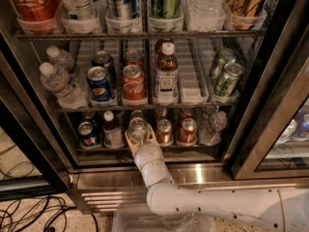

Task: Pick 7up can from bottom shelf of fridge

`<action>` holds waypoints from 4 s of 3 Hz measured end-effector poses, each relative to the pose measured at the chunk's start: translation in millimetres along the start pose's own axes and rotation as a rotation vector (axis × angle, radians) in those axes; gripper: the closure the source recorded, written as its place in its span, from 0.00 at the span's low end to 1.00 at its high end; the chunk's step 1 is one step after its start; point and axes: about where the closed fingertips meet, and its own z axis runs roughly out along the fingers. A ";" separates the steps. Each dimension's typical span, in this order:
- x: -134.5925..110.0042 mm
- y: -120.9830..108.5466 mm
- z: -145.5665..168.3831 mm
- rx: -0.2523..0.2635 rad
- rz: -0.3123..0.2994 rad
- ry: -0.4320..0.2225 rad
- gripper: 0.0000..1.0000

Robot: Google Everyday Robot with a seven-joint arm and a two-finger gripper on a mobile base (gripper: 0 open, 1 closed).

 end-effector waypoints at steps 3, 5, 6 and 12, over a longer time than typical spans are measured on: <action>7.2 -13.3 -75.4 -0.122 0.104 0.341 1.00; -9.7 -79.7 -74.9 -0.177 0.097 0.404 1.00; -17.5 -95.6 -65.5 -0.247 0.102 0.419 1.00; -6.3 -4.3 -122.8 -0.798 0.108 0.709 1.00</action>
Offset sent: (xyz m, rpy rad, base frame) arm -0.0874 -0.0262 -0.0113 -0.0294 0.4126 0.1222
